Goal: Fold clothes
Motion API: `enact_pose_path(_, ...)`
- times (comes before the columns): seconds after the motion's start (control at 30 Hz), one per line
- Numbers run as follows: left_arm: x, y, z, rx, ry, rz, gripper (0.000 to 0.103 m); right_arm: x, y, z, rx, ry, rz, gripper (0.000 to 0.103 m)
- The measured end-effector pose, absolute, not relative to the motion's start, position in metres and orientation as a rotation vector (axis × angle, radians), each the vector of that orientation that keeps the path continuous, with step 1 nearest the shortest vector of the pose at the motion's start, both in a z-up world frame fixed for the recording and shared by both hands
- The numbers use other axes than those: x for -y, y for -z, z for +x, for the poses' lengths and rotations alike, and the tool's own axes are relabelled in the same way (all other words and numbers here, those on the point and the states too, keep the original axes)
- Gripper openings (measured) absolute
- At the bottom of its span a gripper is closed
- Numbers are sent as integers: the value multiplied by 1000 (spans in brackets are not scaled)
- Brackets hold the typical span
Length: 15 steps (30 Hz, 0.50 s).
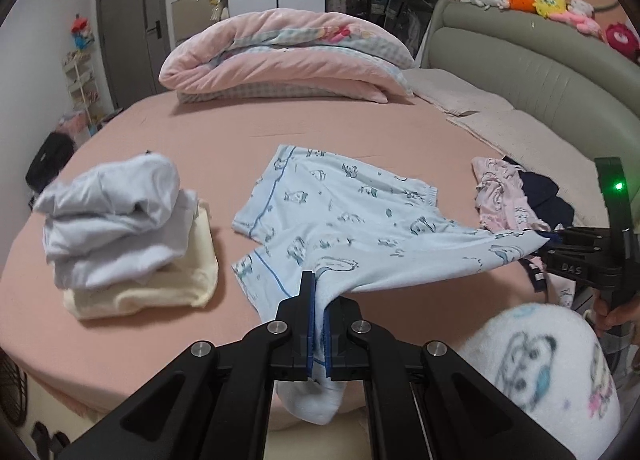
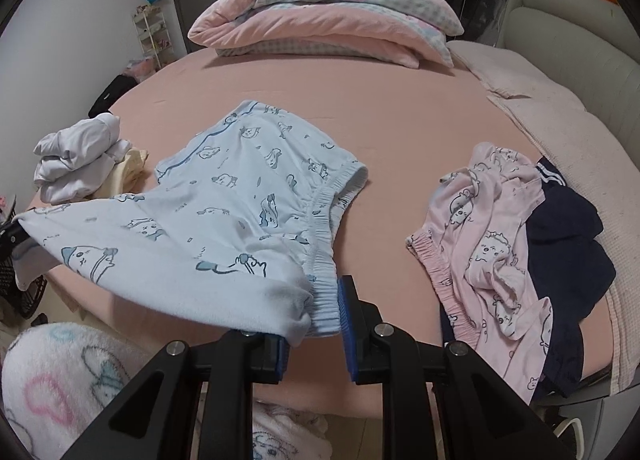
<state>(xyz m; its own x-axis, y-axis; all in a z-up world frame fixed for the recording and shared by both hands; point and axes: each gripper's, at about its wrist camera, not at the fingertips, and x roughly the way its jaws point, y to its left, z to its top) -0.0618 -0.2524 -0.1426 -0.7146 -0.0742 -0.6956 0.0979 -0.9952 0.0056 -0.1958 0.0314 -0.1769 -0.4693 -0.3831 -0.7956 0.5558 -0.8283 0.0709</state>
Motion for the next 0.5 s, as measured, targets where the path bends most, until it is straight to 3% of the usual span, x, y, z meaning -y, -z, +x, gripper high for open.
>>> enact_pose_path(0.5,273,122,-163,100,2854,1183,2,-13,160,-245,-241,2271,1231,19)
